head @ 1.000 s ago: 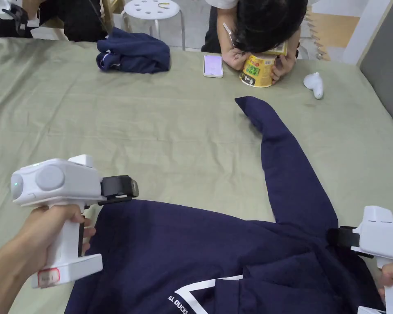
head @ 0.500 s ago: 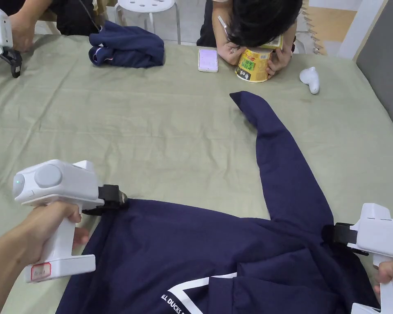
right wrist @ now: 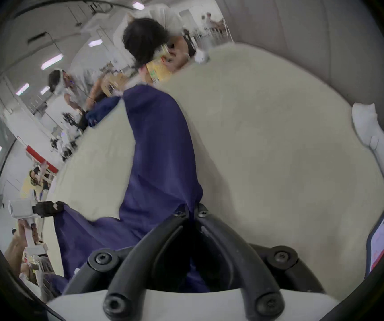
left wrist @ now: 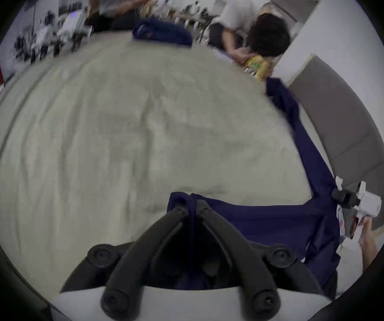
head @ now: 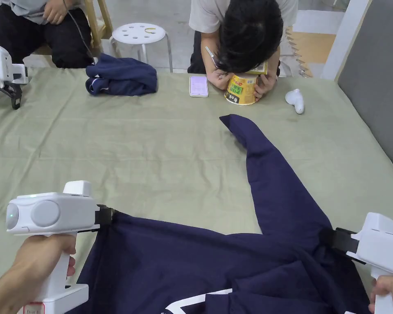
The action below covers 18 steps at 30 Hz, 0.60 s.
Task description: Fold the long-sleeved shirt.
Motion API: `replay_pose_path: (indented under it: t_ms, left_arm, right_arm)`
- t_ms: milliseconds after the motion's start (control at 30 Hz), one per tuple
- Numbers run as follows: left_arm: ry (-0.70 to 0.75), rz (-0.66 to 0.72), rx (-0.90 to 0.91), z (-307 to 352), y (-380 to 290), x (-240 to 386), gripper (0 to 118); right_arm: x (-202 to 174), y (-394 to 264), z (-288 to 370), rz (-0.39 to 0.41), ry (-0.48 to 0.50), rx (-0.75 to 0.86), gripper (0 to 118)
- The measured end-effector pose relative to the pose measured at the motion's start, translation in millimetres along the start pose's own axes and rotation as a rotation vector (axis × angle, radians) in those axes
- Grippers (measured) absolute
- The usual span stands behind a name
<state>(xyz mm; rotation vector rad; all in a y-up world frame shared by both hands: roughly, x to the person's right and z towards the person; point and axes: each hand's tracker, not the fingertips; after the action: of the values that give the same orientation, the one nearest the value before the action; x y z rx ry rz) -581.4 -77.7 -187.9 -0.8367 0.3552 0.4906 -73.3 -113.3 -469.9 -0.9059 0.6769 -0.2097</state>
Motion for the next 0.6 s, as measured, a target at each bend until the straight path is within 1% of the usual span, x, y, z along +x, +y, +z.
replay_pose_path:
  t_ms: [67, 100, 133, 200, 233, 300, 367, 500, 567, 600]
  left_arm:
    - [-0.020, -0.007, 0.073, 29, -5, 9, 6]
    - [-0.015, -0.039, 0.119, 45, -9, 13, 6]
    - [-0.002, -0.054, 0.163, 58, -11, 16, 6]
    - [-0.009, -0.044, 0.217, 84, -11, 16, 6]
    - [-0.018, -0.022, 0.253, 99, -9, 15, 6]
    - [-0.021, -0.028, 0.319, 130, -6, 18, 6]
    - [-0.036, -0.038, 0.374, 158, 3, 17, 6]
    - [-0.019, -0.080, 0.518, 225, 23, 24, 6]
    - [-0.020, -0.102, 0.588, 261, 38, 29, 6]
    - [-0.001, -0.123, 0.626, 273, 48, 24, 6]
  right_arm:
    - [-13, 7, 21, 0.063, 0.016, 0.053, 0]
    - [-21, 12, 33, 0.099, 0.035, 0.073, 0]
    - [-38, 12, 48, 0.125, 0.049, 0.102, 0]
    - [-55, 21, 73, 0.164, 0.084, 0.151, 0]
    - [-65, 28, 85, 0.189, 0.090, 0.180, 0]
    - [-88, 38, 110, 0.243, 0.104, 0.220, 0]
    - [-107, 53, 136, 0.274, 0.136, 0.267, 0]
    - [-149, 84, 191, 0.345, 0.163, 0.373, 0]
    - [-172, 100, 219, 0.411, 0.165, 0.422, 0]
    - [-182, 110, 232, 0.426, 0.164, 0.450, 0]
